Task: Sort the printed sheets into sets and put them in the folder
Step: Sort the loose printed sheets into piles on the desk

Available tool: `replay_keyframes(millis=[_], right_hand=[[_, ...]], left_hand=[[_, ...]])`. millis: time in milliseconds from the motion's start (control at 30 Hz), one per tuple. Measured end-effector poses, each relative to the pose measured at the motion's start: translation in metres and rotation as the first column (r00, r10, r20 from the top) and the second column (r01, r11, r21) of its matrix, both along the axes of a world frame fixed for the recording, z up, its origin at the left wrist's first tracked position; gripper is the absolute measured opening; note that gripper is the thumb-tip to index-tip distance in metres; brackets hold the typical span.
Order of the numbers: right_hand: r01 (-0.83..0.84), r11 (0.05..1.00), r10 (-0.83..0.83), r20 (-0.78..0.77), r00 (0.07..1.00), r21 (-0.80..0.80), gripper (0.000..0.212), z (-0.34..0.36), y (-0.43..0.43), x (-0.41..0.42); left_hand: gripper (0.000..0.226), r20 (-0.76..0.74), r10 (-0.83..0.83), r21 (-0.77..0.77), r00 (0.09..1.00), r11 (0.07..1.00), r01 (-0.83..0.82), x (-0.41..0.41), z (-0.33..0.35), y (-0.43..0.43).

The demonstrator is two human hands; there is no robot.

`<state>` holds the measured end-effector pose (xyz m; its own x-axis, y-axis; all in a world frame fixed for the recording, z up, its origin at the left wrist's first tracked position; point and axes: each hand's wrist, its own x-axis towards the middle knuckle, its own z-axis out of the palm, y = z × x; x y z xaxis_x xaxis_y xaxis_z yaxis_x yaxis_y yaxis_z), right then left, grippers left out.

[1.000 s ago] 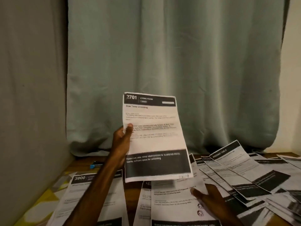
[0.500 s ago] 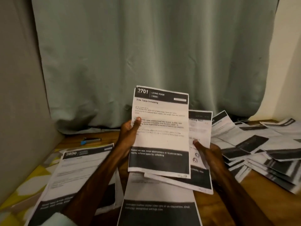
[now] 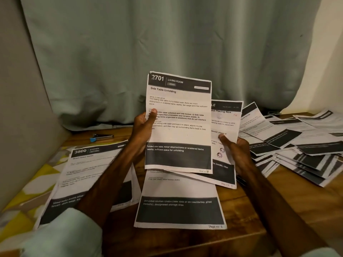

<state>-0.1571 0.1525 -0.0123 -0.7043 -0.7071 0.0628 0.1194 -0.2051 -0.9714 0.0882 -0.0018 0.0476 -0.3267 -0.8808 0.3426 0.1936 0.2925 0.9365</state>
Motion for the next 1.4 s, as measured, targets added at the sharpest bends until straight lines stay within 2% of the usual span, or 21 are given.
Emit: replay_keyframes(millis=[267, 500, 700, 800, 1000, 1133, 1400], right_hand=[[0.005, 1.000, -0.005, -0.002, 1.000, 0.009, 0.014, 0.0015, 0.0008, 0.0020], [0.007, 1.000, -0.007, -0.007, 1.000, -0.007, 0.015, 0.0014, 0.0010, 0.0019], [0.006, 1.000, -0.006, -0.026, 1.000, 0.003, 0.016, 0.0014, 0.0017, 0.0016], [-0.009, 1.000, 0.008, -0.018, 1.000, -0.014, 0.012, 0.0012, 0.0027, 0.0019], [-0.028, 0.999, 0.028, -0.030, 0.999, -0.025, 0.012, 0.0010, 0.0035, 0.0030], [-0.041, 0.999, 0.040, -0.037, 0.999, -0.027, 0.017, -0.0011, 0.0031, 0.0016], [0.008, 1.000, -0.009, -0.047, 0.999, -0.011, 0.020, -0.0008, 0.0028, 0.0014]], left_hand=[[0.028, 0.008, -0.018, 0.017, 1.000, 1.000, 0.018, 0.0004, -0.0023, -0.0005], [0.020, 0.005, -0.024, 0.016, 1.000, 1.000, 0.023, -0.0016, -0.0037, 0.0028], [0.029, -0.002, -0.021, 0.032, 1.000, 0.999, 0.021, -0.0013, -0.0066, 0.0006], [0.023, 0.009, -0.002, 0.032, 1.000, 0.999, 0.002, -0.0014, -0.0057, 0.0011], [0.026, 0.045, 0.023, 0.026, 0.999, 0.999, -0.024, 0.0001, -0.0057, -0.0002], [0.021, 0.064, 0.025, 0.014, 0.998, 1.000, -0.026, -0.0007, -0.0066, 0.0004], [0.017, 0.080, 0.030, 0.022, 0.996, 0.999, -0.032, -0.0007, -0.0072, 0.0034]])
